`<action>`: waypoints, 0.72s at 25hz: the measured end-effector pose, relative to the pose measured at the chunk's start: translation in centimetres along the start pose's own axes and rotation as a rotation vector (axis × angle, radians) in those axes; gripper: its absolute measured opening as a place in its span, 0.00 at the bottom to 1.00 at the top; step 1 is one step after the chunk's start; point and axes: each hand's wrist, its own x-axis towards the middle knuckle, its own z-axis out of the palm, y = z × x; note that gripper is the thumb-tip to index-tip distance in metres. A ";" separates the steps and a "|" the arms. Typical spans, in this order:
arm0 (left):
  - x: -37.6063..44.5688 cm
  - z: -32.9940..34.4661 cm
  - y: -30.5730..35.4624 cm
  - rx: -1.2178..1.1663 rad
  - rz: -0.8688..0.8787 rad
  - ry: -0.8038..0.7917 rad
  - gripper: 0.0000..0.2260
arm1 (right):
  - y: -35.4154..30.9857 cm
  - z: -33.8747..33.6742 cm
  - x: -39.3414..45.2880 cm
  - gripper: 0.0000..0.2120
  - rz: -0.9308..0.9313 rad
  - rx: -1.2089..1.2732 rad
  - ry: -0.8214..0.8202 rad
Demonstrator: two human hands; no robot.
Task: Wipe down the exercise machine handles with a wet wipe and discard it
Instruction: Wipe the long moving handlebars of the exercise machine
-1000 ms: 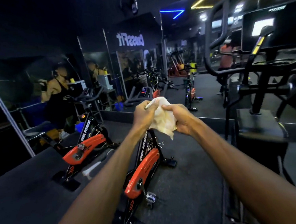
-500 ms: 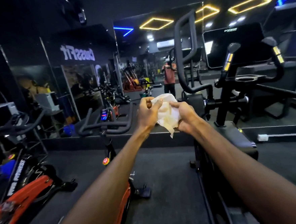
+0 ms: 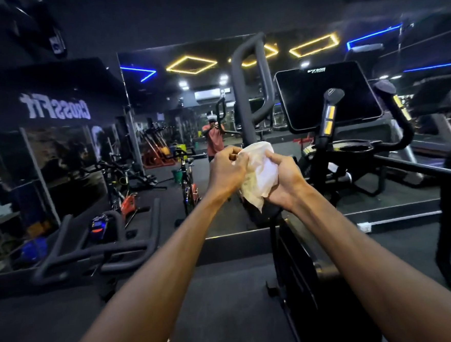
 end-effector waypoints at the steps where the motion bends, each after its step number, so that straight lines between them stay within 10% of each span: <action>1: 1.6 1.0 -0.5 -0.005 0.040 0.001 0.03 | -0.6 -0.5 1.4 0.19 -0.010 0.004 -0.032; 13: 19.1 9.4 -5.3 -0.069 0.002 0.213 0.07 | -10.4 -4.1 19.4 0.21 -0.416 -0.031 0.137; 18: 24.3 10.4 -6.1 -0.090 0.077 0.283 0.06 | -8.1 -3.9 25.5 0.17 -1.094 -1.245 0.265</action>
